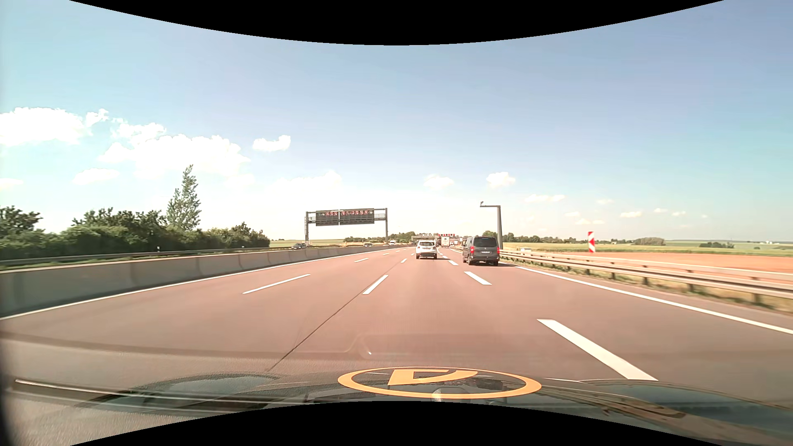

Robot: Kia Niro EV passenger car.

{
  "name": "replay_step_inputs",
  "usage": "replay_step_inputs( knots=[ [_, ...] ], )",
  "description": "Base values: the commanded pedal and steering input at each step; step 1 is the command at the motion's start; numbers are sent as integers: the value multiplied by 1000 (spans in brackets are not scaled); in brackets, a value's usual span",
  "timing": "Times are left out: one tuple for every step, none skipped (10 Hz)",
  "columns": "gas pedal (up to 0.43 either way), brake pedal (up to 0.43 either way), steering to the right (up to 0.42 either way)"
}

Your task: Follow the waypoints while adhering to traffic rules and regulations

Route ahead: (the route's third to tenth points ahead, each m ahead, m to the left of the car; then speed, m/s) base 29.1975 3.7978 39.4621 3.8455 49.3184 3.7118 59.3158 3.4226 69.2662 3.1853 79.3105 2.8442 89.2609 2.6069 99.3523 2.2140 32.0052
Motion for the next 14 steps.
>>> replay_step_inputs(
  knots=[
    [421, 0, 5],
    [421, 0, 4],
    [421, 0, 4],
    [421, 0, 4],
    [421, 0, 4],
    [390, 0, 4],
    [378, 0, 4],
    [378, 0, 3],
    [378, 0, 3],
    [390, 0, 2],
    [390, 0, 2],
    [390, 0, 0],
    [390, 0, 0],
    [378, 0, 0]
  ],
)
